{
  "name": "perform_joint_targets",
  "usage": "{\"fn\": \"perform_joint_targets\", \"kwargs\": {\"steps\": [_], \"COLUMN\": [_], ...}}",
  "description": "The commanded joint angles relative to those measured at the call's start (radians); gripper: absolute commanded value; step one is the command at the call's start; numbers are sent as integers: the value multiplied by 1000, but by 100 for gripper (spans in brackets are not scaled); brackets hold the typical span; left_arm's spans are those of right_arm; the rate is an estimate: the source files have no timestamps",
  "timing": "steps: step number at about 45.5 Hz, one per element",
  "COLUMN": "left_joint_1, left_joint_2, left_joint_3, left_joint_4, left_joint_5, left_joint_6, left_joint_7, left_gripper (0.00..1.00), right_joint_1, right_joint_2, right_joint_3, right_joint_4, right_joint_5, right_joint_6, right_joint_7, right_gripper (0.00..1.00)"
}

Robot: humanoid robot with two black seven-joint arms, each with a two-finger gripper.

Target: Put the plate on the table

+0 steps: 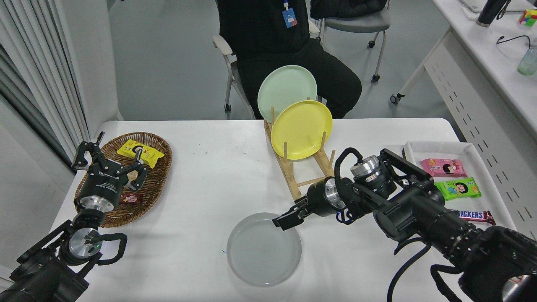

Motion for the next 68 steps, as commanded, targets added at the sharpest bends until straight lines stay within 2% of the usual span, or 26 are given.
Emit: {"fn": "perform_joint_targets", "kwargs": {"steps": [1,4,16,20,24,30,39,47,56,68], "left_joint_1": [0,0,0,0,0,0,0,0,0,0], "left_joint_2": [0,0,0,0,0,0,0,0,0,0], "left_joint_3": [0,0,0,0,0,0,0,0,0,0], "left_joint_4": [0,0,0,0,0,0,0,0,0,0], "left_joint_5": [0,0,0,0,0,0,0,0,0,0], "left_joint_6": [0,0,0,0,0,0,0,0,0,0], "left_joint_7": [1,0,0,1,0,0,0,0,1,0], "left_gripper": [98,98,98,98,98,98,98,98,98,98], "right_joint_1": [12,13,27,33,35,45,30,18,21,19], "right_joint_2": [0,0,0,0,0,0,0,-47,-100,-186], "right_joint_3": [-10,-18,-36,-38,-35,-33,-21,-4,-4,-7], "right_joint_4": [20,20,16,10,11,11,17,10,-3,-15], "right_joint_5": [-5,-8,-107,-150,-175,-204,-353,-359,-362,-434], "right_joint_6": [0,0,601,747,834,923,1087,1232,1246,1247], "right_joint_7": [0,0,2,3,3,3,5,9,28,215], "right_gripper": [99,99,99,99,99,99,99,99,99,99]}}
